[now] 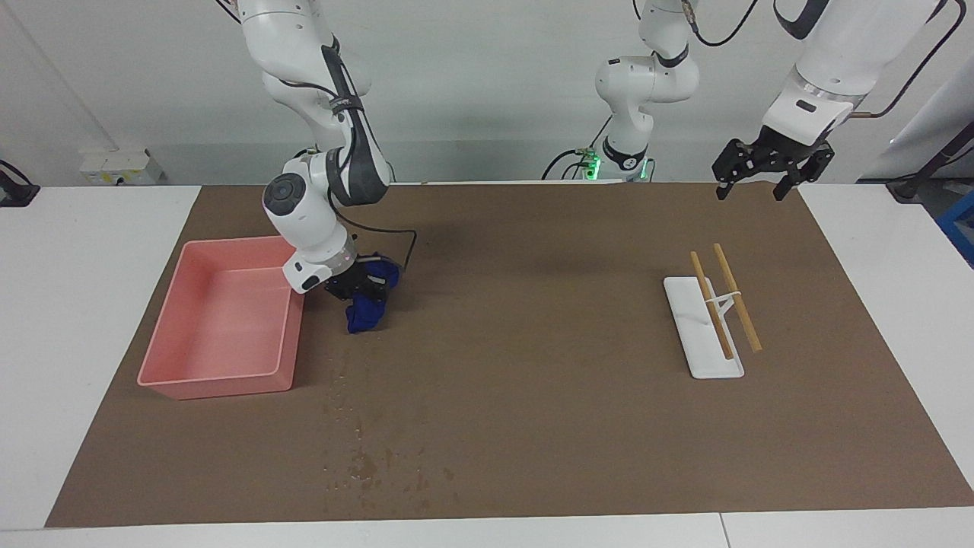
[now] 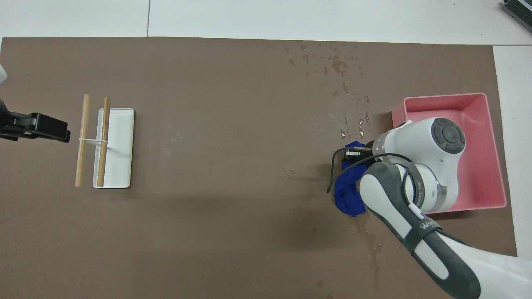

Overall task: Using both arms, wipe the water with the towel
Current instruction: 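Wipe the towel with the right gripper along the water streak away from the robot, then drag the towel with the right gripper back toward the robot over the water, then wipe the towel with the right gripper across the wet area again, then rub the towel with the right gripper over the water nearer the robot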

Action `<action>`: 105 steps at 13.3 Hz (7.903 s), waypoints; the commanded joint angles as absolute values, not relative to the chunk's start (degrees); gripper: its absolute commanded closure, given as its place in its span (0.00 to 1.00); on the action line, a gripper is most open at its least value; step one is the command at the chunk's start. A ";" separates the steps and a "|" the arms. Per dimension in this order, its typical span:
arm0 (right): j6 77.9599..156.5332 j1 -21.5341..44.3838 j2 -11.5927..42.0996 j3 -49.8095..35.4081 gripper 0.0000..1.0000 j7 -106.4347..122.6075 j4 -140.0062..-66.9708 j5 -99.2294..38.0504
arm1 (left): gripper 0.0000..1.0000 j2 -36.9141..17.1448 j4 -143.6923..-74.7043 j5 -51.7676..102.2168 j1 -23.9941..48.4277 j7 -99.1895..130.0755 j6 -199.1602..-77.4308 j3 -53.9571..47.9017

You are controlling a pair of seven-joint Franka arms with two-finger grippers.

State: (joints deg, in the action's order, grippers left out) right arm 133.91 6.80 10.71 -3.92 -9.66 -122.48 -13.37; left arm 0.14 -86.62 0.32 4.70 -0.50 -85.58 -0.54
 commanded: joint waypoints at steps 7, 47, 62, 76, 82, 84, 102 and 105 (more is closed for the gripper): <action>128.68 3.16 19.33 -4.31 1.00 -1.76 -100.75 -6.70 | 0.00 1.32 -87.80 0.88 4.48 -0.97 -85.08 -0.53; 115.57 6.50 8.79 -4.92 1.00 -12.83 -134.65 -24.03 | 0.00 1.32 -87.80 0.88 4.48 -0.97 -85.08 -0.53; 144.57 3.26 17.83 -4.75 1.00 7.37 -124.56 -2.21 | 0.00 1.32 -87.80 0.88 4.40 -0.97 -85.08 -0.53; 124.65 2.72 18.99 -5.27 1.00 0.27 -121.81 -17.72 | 0.00 1.32 -87.80 0.88 4.48 -0.97 -85.08 -0.44; 123.40 3.78 15.12 -5.27 1.00 -3.69 -131.12 -34.95 | 0.00 1.32 -87.80 0.88 4.48 -0.97 -85.08 -0.53; 122.96 5.26 14.24 -5.27 1.00 -3.78 -133.06 -39.97 | 0.00 1.32 -87.80 0.88 4.40 -0.97 -85.08 -0.44; 113.21 7.22 6.42 -4.75 1.00 -12.68 -135.00 -0.81 | 0.00 1.32 -87.80 0.88 4.48 -0.97 -85.08 -0.53; 114.60 0.46 6.94 -5.10 1.00 -5.21 -132.82 1.76 | 0.00 1.32 -87.80 0.88 4.48 -0.97 -85.08 -0.53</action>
State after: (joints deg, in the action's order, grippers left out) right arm 113.62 4.39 7.58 -4.55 -9.19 -133.31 -0.05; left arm 0.14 -86.62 0.32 4.70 -0.50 -85.54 -0.55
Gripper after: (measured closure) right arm 1.000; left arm 0.000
